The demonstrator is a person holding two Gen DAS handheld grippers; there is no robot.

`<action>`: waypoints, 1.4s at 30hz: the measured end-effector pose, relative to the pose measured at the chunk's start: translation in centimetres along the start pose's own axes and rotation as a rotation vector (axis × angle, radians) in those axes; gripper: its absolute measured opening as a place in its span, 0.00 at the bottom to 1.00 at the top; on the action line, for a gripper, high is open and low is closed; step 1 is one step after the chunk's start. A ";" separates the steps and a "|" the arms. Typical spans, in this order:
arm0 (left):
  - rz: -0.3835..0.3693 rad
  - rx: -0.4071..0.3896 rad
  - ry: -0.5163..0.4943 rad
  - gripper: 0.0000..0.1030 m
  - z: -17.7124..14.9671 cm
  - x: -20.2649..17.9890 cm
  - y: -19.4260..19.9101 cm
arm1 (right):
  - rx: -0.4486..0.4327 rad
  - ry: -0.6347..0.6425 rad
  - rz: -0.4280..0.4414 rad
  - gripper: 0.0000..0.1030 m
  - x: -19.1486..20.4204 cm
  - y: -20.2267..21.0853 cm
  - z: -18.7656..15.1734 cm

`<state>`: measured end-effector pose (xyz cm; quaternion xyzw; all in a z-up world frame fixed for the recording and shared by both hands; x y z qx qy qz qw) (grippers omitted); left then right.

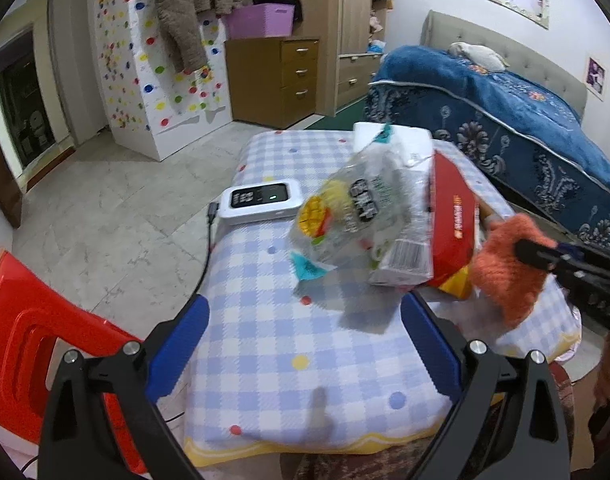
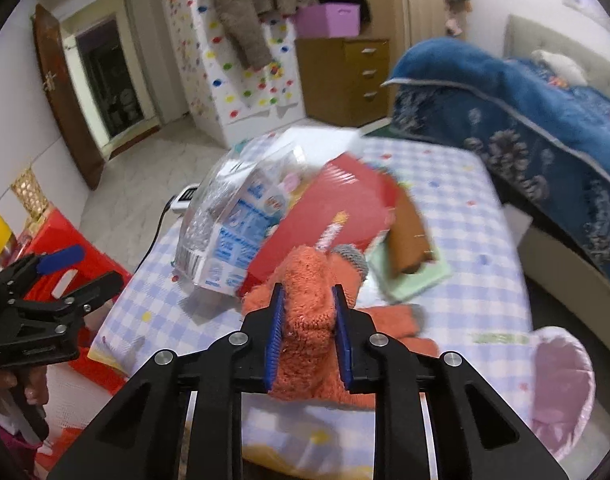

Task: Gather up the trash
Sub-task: 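Reach the right gripper to the orange knitted glove and close on it, then carry the glove with the right gripper over the pink wastebasket while the left gripper grasps a clear wrapper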

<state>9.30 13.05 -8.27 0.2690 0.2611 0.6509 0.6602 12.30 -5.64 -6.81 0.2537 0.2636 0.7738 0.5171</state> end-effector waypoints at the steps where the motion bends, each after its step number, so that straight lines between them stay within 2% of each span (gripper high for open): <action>1: 0.000 -0.003 -0.009 0.88 0.1 -0.3 -0.1 | -0.012 -0.002 -0.016 0.22 -0.5 0.9 -0.1; 4: 0.010 0.006 -0.038 0.79 -0.1 -0.9 -1.4 | -0.035 -0.021 -0.046 0.22 -2.0 2.8 -0.2; 6: 0.020 0.017 -0.042 0.68 -0.3 -0.7 -2.3 | -0.039 -0.035 -0.056 0.22 -2.7 3.4 -0.3; 9: 0.020 0.027 -0.048 0.60 -0.8 -0.3 -3.9 | -0.035 -0.051 -0.065 0.22 -3.5 3.5 -0.5; 21: -0.016 -0.005 -0.097 0.46 -0.4 -0.4 -7.9 | -0.001 -0.059 -0.097 0.23 -3.9 2.3 -0.9; 25: -0.024 -0.035 -0.130 0.46 0.0 -0.8 -8.2 | -0.002 -0.063 -0.106 0.23 -3.8 2.5 -0.8; 28: -0.029 -0.039 -0.133 0.26 0.3 -0.7 -8.3 | -0.007 -0.061 -0.110 0.23 -3.7 2.9 -0.9; 29: -0.036 -0.041 -0.127 0.15 0.4 -0.6 -8.1 | -0.009 -0.061 -0.111 0.23 -3.7 3.0 -0.9; 32: -0.034 -0.050 -0.105 0.02 0.9 -0.1 -6.8 | -0.020 -0.059 -0.112 0.23 -3.7 3.7 -0.8; 37: -0.055 -0.084 -0.067 0.00 2.6 0.4 -2.8 | -0.053 -0.073 -0.114 0.22 -4.2 5.3 -0.6; 42: -0.149 -0.154 -0.084 0.00 4.1 -2.3 2.6 | -0.095 -0.097 -0.118 0.23 -5.5 7.4 -0.8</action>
Point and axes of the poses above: each gripper's, at about its wrist camera, not at the fingertips, and y roughly against the way its jaws point, x to its left, z to its top, the point moved 6 cm from there along -y, roughly the way its jaws point, and after that the axes turned 2 degrees about -x, right-handed, at the moved point
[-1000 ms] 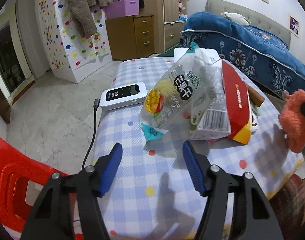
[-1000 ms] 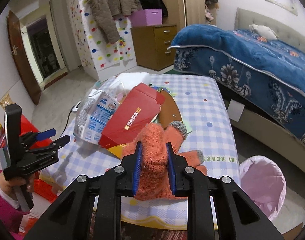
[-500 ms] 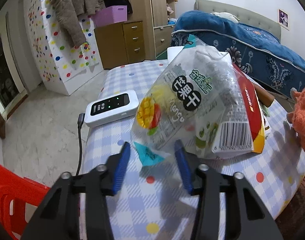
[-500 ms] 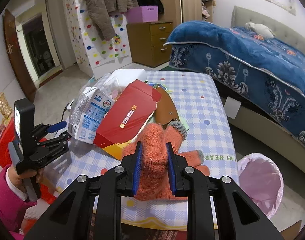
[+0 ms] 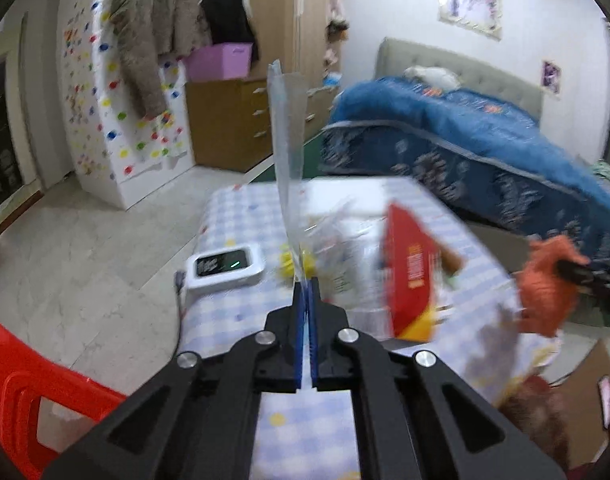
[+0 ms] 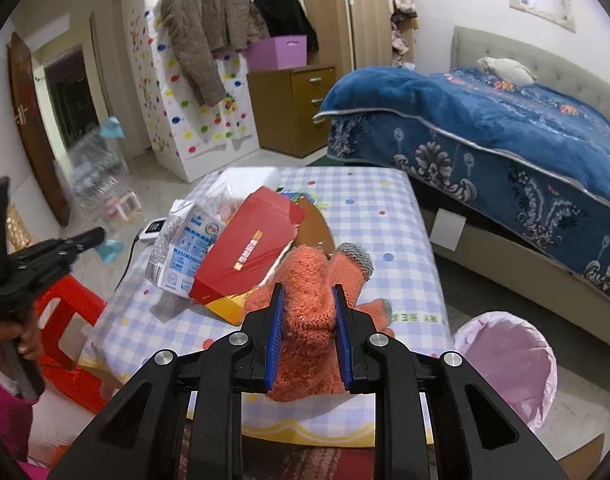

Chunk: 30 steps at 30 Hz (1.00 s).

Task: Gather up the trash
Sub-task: 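Carry the glove with the right gripper over the pink wastebasket while the left gripper grasps a clear wrapper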

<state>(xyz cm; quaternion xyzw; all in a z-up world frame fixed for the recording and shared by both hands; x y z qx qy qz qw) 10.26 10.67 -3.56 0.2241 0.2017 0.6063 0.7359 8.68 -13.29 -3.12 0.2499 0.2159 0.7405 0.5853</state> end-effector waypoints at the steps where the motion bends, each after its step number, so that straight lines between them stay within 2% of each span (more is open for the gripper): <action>1: -0.013 -0.008 -0.009 0.00 0.3 -0.9 0.4 | -0.006 -0.009 -0.005 0.23 -0.6 0.4 -0.1; 8: -0.166 -0.005 -0.127 0.00 0.1 -10.9 0.7 | -0.023 -0.105 -0.077 0.23 -6.5 3.1 -2.1; 12: -0.265 0.011 -0.214 0.00 -0.8 -17.7 -0.7 | -0.024 -0.166 -0.143 0.23 -10.8 4.7 -3.7; 19: -0.417 0.067 -0.327 0.00 -2.6 -27.5 -4.0 | 0.007 -0.274 -0.291 0.23 -18.3 6.7 -8.0; 23: -0.462 0.109 -0.390 0.00 -3.9 -31.8 -6.0 | 0.029 -0.340 -0.332 0.23 -21.6 6.6 -10.1; 30: -0.506 0.177 -0.459 0.00 -4.6 -37.3 -10.0 | 0.052 -0.402 -0.352 0.23 -25.3 4.1 -10.8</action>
Point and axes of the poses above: each gripper's, at about its wrist camera, not at the fingertips, and y roughly against the way its jaws point, x to its left, z to its top, the point moved 6 cm from there along -y, roughly the way its jaws point, and after that the axes turned 2 degrees about -x, right-handed, at the moved point
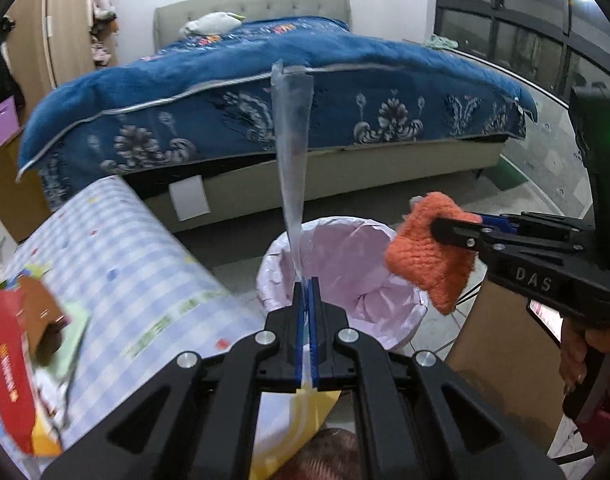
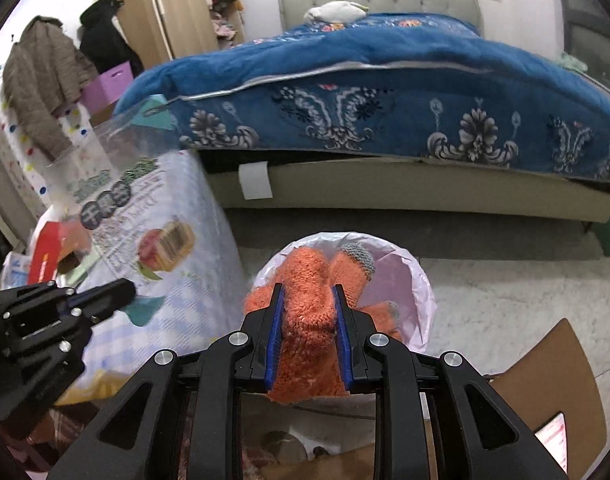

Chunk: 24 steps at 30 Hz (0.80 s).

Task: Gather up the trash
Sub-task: 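Carry the glove with the right gripper over the pink wastebasket while the left gripper grasps a clear wrapper, then open the right gripper to drop the glove into the wastebasket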

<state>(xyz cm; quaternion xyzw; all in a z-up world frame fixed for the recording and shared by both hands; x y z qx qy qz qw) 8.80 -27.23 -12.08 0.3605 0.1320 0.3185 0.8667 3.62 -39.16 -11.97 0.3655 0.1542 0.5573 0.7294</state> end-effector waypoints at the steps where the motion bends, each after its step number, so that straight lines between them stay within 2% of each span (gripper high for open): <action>1: -0.004 0.010 -0.005 0.00 0.2 -0.2 -0.8 | 0.004 -0.005 0.000 0.23 -0.3 -0.7 0.1; 10: -0.033 0.066 -0.015 0.01 2.5 -0.7 -6.4 | 0.076 -0.067 -0.016 0.26 -2.7 -6.1 -0.2; 13: -0.028 0.066 0.005 0.14 2.8 0.0 -6.9 | 0.091 -0.074 -0.028 0.31 -3.3 -7.4 -0.1; 15: -0.023 0.062 0.028 0.31 2.8 0.6 -6.8 | 0.099 -0.082 -0.033 0.37 -3.6 -8.0 0.0; 20: 0.003 0.049 0.055 0.32 2.7 1.9 -5.5 | 0.073 -0.106 -0.055 0.38 -3.9 -6.7 0.7; 24: 0.046 0.036 0.090 0.32 1.4 3.3 -2.7 | -0.006 -0.090 -0.035 0.38 -2.6 -2.7 1.7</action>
Point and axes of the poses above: each gripper's, at about its wrist camera, not at the fingertips, and y roughly against the way its jaws point, x to its left, z to its top, the point moved 6 cm from there along -y, roughly the way its jaws point, and after that the axes turned 2 degrees about -x, right-handed, at the moved point
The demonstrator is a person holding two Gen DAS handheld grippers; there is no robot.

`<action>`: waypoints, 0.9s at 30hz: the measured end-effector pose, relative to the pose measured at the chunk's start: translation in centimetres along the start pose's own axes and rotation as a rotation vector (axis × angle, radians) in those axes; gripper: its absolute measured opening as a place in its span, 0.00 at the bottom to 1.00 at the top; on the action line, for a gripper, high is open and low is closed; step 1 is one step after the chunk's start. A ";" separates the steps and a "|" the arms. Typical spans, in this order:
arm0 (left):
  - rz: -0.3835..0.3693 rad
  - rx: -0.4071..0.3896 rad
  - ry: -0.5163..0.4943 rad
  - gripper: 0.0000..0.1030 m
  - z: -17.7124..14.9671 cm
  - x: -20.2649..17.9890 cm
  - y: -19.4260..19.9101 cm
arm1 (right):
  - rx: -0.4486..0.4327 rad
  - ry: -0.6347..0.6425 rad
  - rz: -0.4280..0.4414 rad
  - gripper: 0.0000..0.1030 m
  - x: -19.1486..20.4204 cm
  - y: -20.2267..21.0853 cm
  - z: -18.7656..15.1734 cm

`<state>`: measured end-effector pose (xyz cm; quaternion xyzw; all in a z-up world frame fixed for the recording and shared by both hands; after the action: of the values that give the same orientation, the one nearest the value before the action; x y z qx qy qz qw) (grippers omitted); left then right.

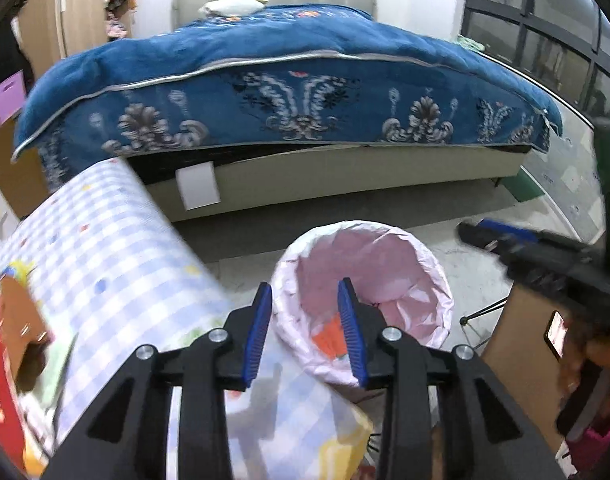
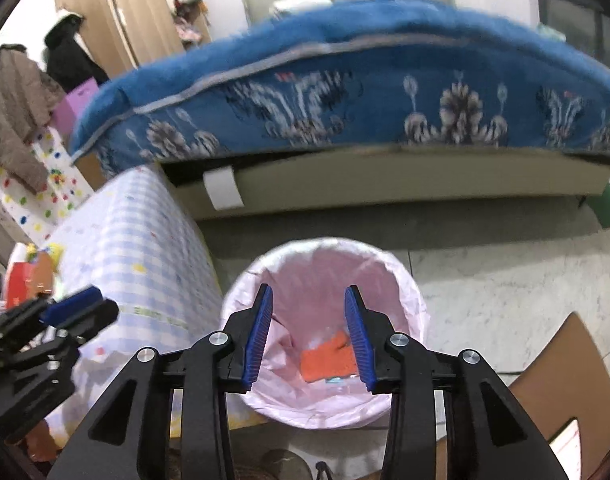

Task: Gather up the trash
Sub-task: 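Open the right gripper to drop the glove into the wastebasket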

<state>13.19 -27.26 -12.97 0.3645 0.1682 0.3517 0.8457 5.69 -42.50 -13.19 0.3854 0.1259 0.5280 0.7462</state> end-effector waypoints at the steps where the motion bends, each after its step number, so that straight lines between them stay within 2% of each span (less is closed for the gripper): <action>1: 0.009 -0.001 0.014 0.32 -0.5 0.5 0.8 | -0.022 0.014 0.006 0.38 0.5 1.1 0.2; 6: 0.049 -0.009 0.070 0.32 -2.7 2.7 4.5 | -0.063 0.061 0.067 0.38 3.6 4.7 0.3; 10: 0.091 -0.047 0.111 0.32 -3.7 4.8 8.4 | -0.066 0.076 0.109 0.38 6.3 6.7 0.0; 16: 0.170 -0.095 0.166 0.38 -5.7 8.0 13.4 | -0.068 0.167 0.176 0.38 11.7 8.8 -0.7; 22: 0.277 -0.120 0.255 0.47 -8.5 12.7 17.6 | -0.046 0.292 0.235 0.52 17.5 9.5 -2.2; 27: 0.396 -0.130 0.323 0.58 -11.0 17.1 20.5 | -0.021 0.392 0.282 0.57 22.6 9.3 -3.6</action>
<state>9.46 0.51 -5.81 0.2747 0.2034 0.5739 0.7442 6.42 -19.56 -4.13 0.2815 0.2077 0.6928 0.6306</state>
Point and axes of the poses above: each gripper's, at about its wrist camera, not at the fingertips, and y roughly against the way its jaws point, x to its left, z to its top, the point moved 6 cm from there along -y, roughly the way its jaws point, and after that the axes turned 2 degrees about -x, right-handed, at the moved point
